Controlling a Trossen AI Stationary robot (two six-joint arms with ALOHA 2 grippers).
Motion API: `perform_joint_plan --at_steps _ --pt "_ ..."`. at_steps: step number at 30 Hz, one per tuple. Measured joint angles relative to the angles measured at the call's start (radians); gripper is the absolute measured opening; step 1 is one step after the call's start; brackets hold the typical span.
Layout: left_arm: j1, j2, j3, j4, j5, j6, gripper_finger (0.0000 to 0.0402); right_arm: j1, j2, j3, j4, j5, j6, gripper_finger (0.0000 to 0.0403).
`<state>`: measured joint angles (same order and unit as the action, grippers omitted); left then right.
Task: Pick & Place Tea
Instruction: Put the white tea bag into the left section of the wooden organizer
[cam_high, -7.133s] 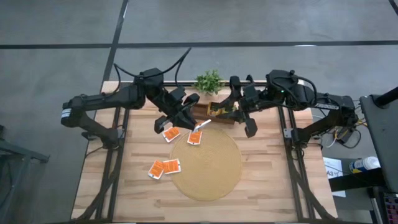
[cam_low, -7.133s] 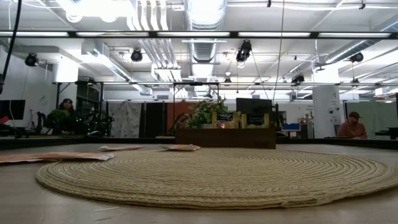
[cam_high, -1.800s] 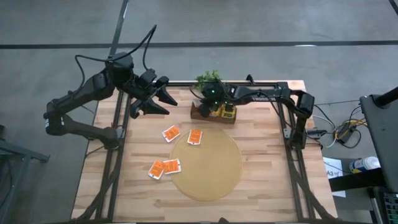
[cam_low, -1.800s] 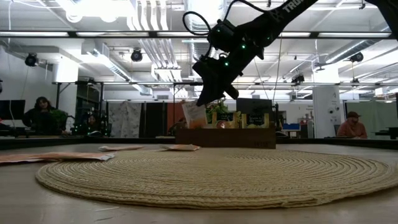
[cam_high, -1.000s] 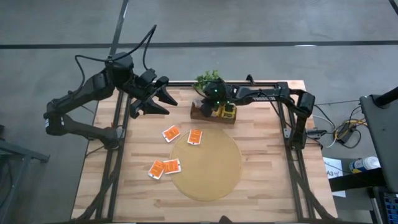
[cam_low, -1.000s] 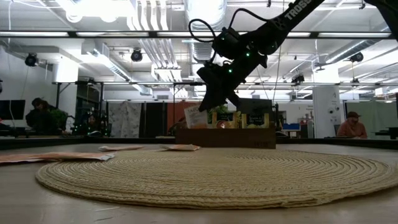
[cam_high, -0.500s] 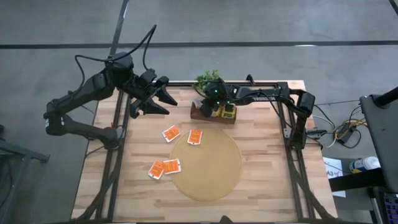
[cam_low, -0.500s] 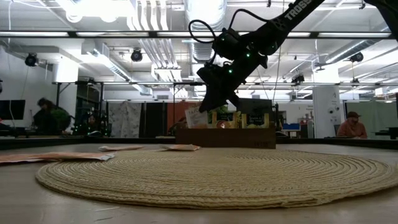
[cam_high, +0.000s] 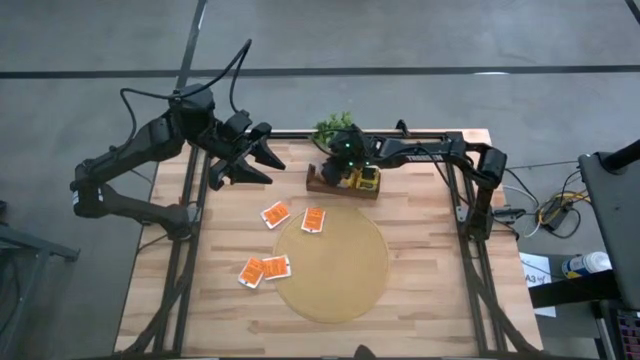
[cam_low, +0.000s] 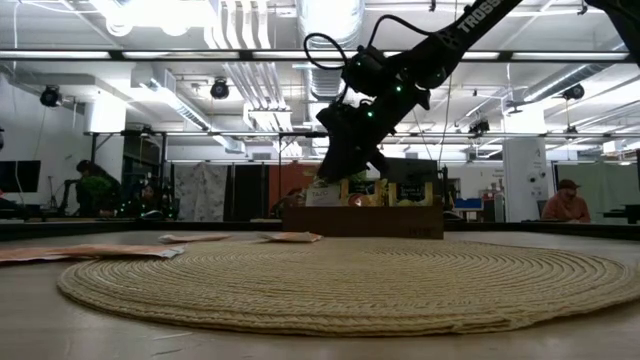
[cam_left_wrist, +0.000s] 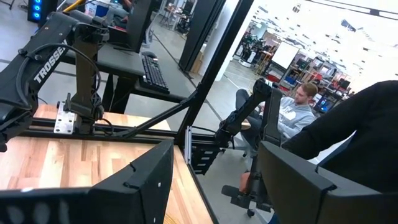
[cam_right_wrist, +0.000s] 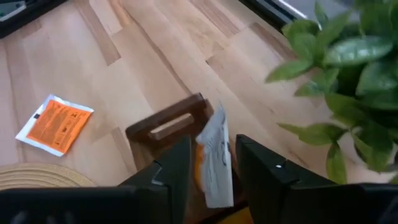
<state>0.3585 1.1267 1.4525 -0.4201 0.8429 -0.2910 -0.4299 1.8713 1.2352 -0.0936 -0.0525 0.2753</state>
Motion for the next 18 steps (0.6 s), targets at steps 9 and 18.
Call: perform_joint_plan --at_steps 9,18 --pt "0.000 0.000 0.000 0.000 0.000 -0.011 0.0229 0.000 -0.039 0.085 0.000 -0.014 -0.076 0.0137" --pt "0.000 -0.008 0.000 -0.009 0.000 -0.010 0.0225 0.062 -0.176 0.113 -0.016 -0.159 -0.154 0.0127"
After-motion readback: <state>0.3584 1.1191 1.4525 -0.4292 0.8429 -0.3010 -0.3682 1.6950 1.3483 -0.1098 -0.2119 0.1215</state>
